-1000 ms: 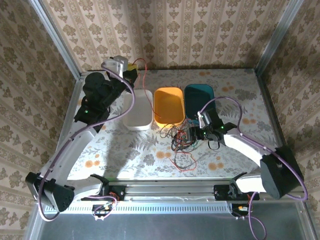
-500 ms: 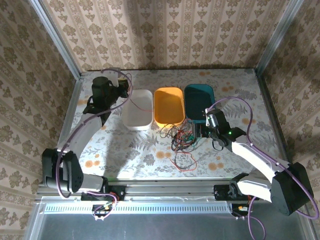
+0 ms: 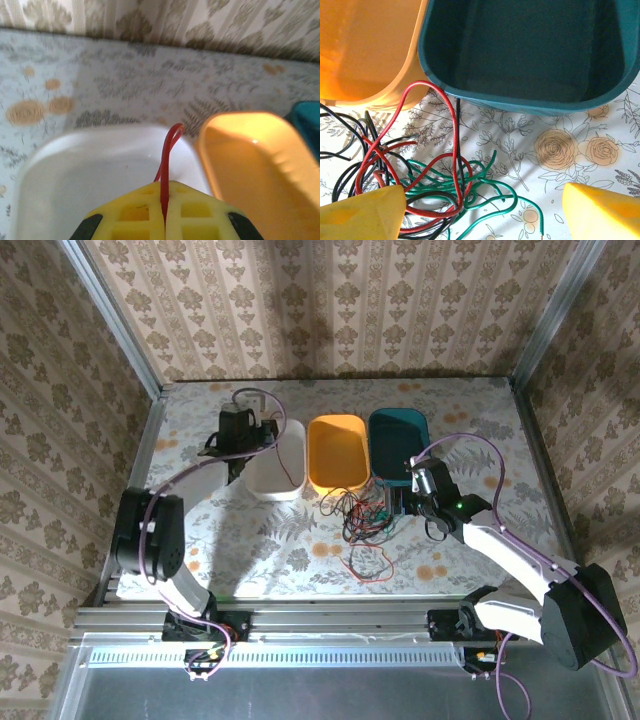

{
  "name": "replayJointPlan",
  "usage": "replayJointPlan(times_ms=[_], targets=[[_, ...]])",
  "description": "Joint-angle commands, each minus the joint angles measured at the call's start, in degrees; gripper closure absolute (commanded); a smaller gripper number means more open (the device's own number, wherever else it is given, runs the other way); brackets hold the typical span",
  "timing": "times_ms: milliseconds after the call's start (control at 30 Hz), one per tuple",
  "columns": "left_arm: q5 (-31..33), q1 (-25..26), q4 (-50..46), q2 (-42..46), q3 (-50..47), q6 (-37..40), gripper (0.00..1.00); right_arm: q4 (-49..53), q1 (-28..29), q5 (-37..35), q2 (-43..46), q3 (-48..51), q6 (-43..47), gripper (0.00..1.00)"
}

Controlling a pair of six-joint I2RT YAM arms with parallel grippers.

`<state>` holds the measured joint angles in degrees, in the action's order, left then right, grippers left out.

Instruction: Untangle the cables

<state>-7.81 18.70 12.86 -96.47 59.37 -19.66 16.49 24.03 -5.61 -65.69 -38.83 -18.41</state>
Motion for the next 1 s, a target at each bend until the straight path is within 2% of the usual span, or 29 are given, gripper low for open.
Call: replayJointPlan(times_ms=[0,200,467,633,800,900,967], targets=[[1.3,0.7,1.4,-5.1,3.1,-4.2,1.00,0.7,-0.3,-0.1,0.1,-0.9,0.4,0.17],[2.4,3.2,-0.5,-12.5,8.0,-6.0,1.00,1.3,-0.3,-0.5,0.5,-1.0,0.4,0.17],[3.1,4.1,-0.6,-13.3,9.4,-6.4,0.99,0.8,-0.3,-1.3,0.2,-0.1,-0.4,0.17],[3.8,4.1,-0.7,-11.5,9.2,-4.9,0.54,0.0,-0.3,-2.0,-1.3,-0.6,-1.1,0.17],[5.2,4.2,2.8,-3.1,4.4,0.9,0.40,0.0,-0.3,-2.2,-1.6,-0.6,-1.0,0.17],[-0.4,5.0,1.1,2.9,2.4,7.8,0.33,0.4,-0.3,-2.2,-1.5,-0.6,-0.7,0.17],[-8.4,5.2,-3.2,6.1,1.7,11.8,0.32,0.5,-0.4,-2.2,-1.5,-0.6,-0.7,0.17]])
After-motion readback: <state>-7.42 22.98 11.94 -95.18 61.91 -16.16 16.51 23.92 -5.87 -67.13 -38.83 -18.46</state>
